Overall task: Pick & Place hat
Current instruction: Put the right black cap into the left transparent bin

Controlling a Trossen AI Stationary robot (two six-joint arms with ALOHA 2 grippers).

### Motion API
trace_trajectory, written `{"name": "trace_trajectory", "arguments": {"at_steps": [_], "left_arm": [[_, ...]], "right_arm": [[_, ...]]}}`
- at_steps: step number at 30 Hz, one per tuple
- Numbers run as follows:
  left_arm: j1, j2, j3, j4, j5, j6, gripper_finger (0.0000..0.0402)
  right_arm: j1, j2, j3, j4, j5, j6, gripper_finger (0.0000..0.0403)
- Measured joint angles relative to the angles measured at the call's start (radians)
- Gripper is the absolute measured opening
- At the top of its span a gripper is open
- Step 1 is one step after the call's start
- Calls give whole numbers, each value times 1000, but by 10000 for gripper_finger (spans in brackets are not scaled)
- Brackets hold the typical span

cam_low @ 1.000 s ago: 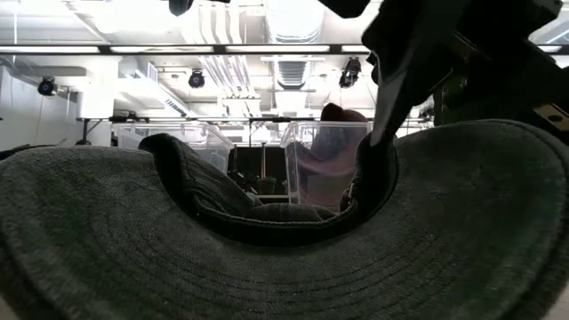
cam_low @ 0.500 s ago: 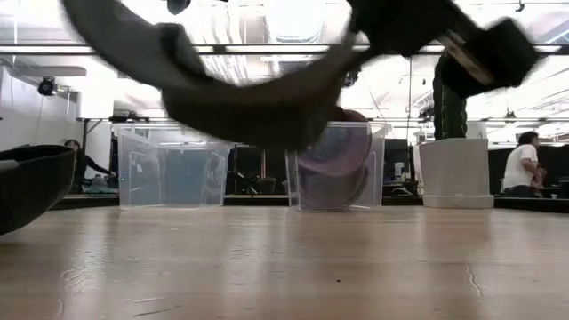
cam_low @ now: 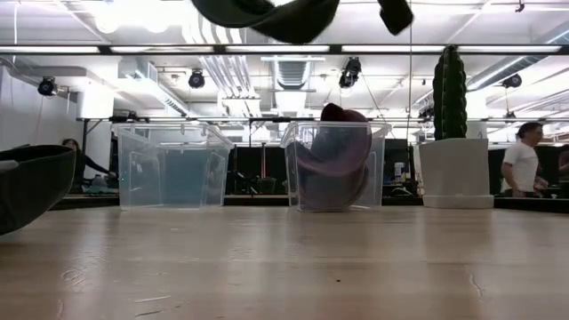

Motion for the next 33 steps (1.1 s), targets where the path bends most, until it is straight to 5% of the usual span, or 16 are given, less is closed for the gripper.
{"name": "trace_trajectory", "arguments": {"at_steps": [19, 33], "left_arm": [[-13, -131, 0, -15, 54, 57, 67], [-60, -48, -3, 79, 73, 133, 67]], "right_arm": [[-303, 9, 424, 31, 43, -756, 13], [-327, 228, 783, 49, -13, -975, 13]]}}
